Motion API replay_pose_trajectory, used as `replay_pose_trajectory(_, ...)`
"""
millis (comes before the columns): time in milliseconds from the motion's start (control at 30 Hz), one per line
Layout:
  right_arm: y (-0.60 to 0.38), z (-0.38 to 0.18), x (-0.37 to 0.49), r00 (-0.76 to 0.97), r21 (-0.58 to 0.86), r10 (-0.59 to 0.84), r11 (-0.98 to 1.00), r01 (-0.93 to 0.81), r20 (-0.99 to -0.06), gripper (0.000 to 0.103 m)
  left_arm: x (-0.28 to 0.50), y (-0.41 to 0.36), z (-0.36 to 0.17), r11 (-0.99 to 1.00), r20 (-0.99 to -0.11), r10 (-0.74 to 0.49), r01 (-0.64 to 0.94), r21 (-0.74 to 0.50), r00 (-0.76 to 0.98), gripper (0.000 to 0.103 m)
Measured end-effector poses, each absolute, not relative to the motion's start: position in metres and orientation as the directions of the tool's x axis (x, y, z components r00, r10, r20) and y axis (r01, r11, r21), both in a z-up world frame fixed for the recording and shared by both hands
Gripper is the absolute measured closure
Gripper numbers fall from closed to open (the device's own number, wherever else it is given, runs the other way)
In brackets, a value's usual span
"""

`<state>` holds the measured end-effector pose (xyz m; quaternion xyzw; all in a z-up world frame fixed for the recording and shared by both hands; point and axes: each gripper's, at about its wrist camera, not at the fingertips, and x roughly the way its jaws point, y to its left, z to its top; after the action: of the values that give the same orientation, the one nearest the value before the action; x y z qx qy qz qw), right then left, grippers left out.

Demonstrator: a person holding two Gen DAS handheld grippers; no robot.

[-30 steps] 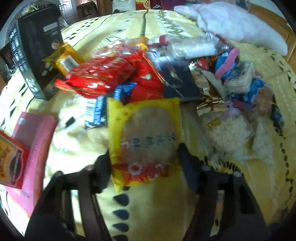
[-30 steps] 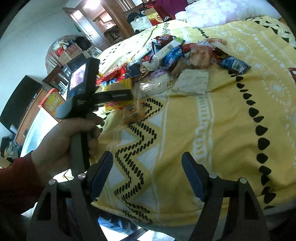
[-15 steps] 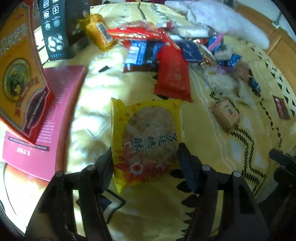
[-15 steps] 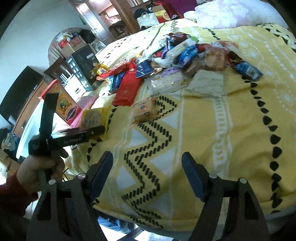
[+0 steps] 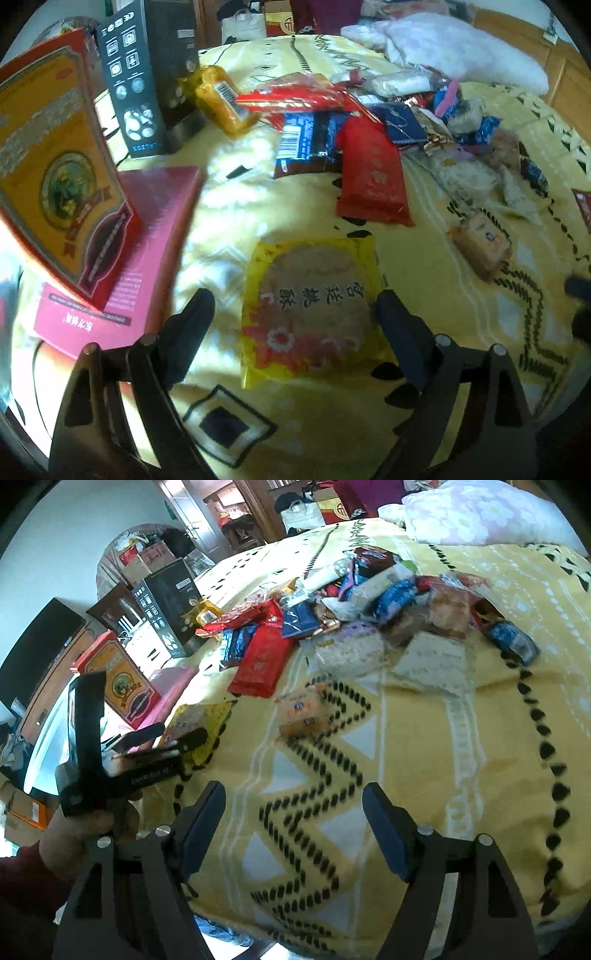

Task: Organize snacks
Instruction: 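Grasp the square biscuit packet with the right tool while the left tool holds the pastry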

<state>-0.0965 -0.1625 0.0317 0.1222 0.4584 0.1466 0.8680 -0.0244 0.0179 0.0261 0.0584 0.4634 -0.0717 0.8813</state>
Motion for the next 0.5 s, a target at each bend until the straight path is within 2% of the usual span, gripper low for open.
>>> replay_pose_trajectory(67, -0.158, 0.03, -0.083, 0.537, 0.332, 0.362, 0.93, -0.156, -0.762, 0.023, -0.024, 0.017, 0.026, 0.983, -0.823, -0.068, 0.179, 0.042, 0.564, 0.014)
replay_pose_trajectory(100, -0.154, 0.028, -0.075, 0.535, 0.319, 0.356, 0.933, -0.165, -0.766, 0.023, -0.026, 0.018, 0.025, 0.983, -0.823, -0.077, 0.18, 0.031, 0.562, 0.019)
replay_pose_trajectory(133, -0.151, 0.026, -0.068, 0.533, 0.309, 0.352, 0.936, -0.171, -0.77, 0.023, -0.025, 0.017, 0.025, 0.982, -0.825, -0.092, 0.186, 0.016, 0.557, 0.032)
replay_pose_trajectory(500, -0.123, -0.004, -0.019, 0.496, 0.194, 0.282, 0.955, -0.223, -0.821, 0.024, -0.026, 0.02, 0.035, 0.981, -0.832, -0.112, 0.192, -0.007, 0.544, 0.037)
